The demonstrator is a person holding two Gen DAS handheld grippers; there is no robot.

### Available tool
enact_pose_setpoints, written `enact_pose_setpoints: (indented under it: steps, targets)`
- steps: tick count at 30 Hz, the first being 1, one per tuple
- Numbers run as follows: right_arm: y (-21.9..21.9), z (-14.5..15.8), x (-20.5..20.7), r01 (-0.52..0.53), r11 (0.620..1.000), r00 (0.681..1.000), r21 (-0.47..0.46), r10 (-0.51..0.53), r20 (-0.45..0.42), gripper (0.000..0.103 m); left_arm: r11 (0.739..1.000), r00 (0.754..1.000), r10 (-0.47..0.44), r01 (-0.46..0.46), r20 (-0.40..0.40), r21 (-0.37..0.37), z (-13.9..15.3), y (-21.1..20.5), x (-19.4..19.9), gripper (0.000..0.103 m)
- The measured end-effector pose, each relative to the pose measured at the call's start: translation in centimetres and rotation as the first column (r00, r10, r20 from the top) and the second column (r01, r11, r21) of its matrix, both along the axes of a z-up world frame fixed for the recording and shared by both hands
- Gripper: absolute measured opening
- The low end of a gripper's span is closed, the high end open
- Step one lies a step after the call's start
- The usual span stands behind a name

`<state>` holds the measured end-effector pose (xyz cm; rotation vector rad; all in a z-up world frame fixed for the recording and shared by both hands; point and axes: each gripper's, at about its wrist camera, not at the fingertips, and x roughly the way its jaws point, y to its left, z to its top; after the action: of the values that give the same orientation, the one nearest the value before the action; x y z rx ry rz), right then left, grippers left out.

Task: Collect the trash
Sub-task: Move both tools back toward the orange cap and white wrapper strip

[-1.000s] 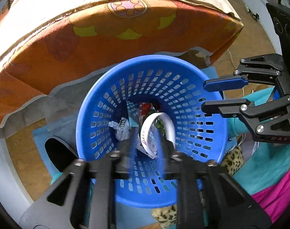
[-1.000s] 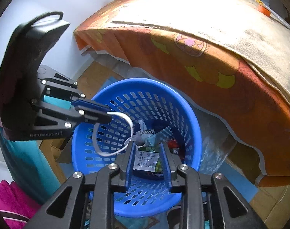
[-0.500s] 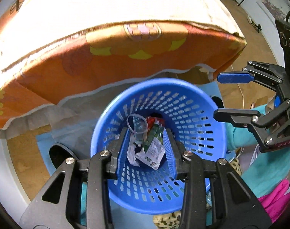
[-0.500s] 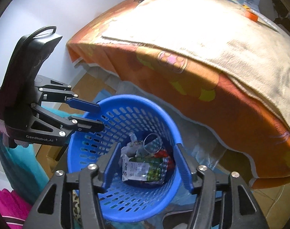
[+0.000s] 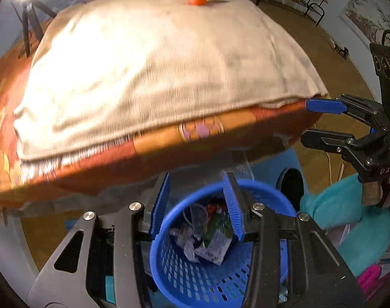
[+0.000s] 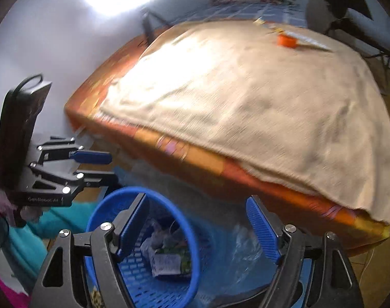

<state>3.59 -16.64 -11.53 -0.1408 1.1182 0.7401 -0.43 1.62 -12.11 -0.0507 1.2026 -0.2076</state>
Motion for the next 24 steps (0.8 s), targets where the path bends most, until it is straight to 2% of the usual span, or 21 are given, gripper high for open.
enact_pose_setpoints:
  steps: [7, 18, 24]
  targets:
    - [-1.1, 1.9, 2.0, 0.068, 0.998, 0.996, -0.017, -0.067, 0.067, 0.083, 1.0, 0.998, 0.002, -0.002, 0.063, -0.009, 1.9, -0.4, 2.1, 0.044]
    - [-1.6, 4.4, 4.6, 0.113, 0.994, 0.984, -0.003, -0.111, 0.137, 0.085, 1.0, 0.99, -0.007, 0.006, 0.144, 0.012, 3.7, -2.2, 4.5, 0.044]
    - [-2.0, 5.6, 7.0, 0.147, 0.989, 0.972, -0.001, -0.144, 0.184, 0.086, 1.0, 0.982, -0.02, 0.017, 0.189, 0.02, 4.4, -3.2, 7.1, 0.044]
